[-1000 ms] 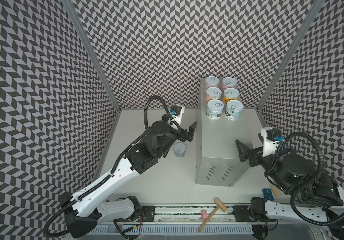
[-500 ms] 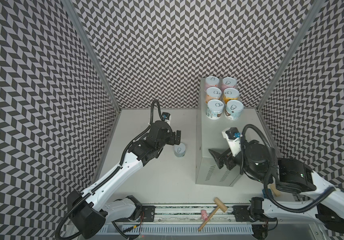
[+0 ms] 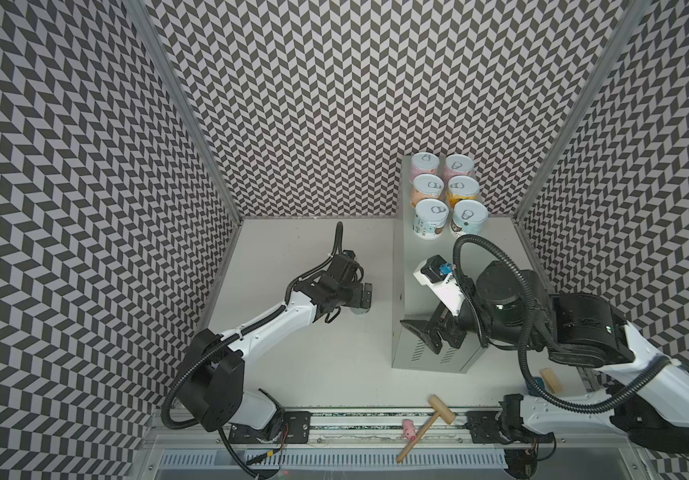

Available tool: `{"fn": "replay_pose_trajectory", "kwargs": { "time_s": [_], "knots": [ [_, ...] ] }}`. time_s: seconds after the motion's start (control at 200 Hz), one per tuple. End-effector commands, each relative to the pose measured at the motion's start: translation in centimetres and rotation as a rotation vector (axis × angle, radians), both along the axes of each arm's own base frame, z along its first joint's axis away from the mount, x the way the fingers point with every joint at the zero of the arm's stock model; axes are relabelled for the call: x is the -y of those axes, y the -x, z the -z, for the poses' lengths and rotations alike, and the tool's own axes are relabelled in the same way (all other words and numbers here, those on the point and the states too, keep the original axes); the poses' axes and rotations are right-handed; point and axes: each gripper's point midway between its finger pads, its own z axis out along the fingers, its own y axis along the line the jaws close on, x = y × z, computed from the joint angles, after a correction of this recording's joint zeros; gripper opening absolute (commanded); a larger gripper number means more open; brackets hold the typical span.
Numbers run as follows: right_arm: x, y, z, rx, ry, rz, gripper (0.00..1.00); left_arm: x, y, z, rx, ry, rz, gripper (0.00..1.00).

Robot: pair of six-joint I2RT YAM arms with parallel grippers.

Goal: Place and organize the canned foods onto the counter
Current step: 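Lower the left gripper around the last blue-green table can and grasp it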

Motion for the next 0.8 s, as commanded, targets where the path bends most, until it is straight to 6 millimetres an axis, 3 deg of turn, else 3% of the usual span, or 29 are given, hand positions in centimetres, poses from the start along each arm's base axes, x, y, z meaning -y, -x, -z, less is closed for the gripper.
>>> {"fn": "replay_pose_trajectory", "kwargs": {
  "time_s": [0.0,0.2,0.36,0.796],
  "knots": [
    [0.1,1.0,-0.7,-0.001,0.008,-0.059,0.99,0.8,-0.4,1.2,-0.017,0.029,-0.025,1.00],
    [-0.4,1.5,-0.8,-0.010,-0.009,-0.095,0.99,2.2,-1.2,3.4,-0.032,-0.010,-0.027,0.99],
    [-0.2,1.6,-1.0,-0.003,-0.034,-0.095,0.99,2.2,-1.9,5.6,-0.062,-0.083,-0.055,0.98],
    [1.2,1.5,-0.6,0.005,-0.038,-0.060,0.99,1.8,-3.6,7.9,-0.062,-0.184,-0.095,0.88]
  ]
}}
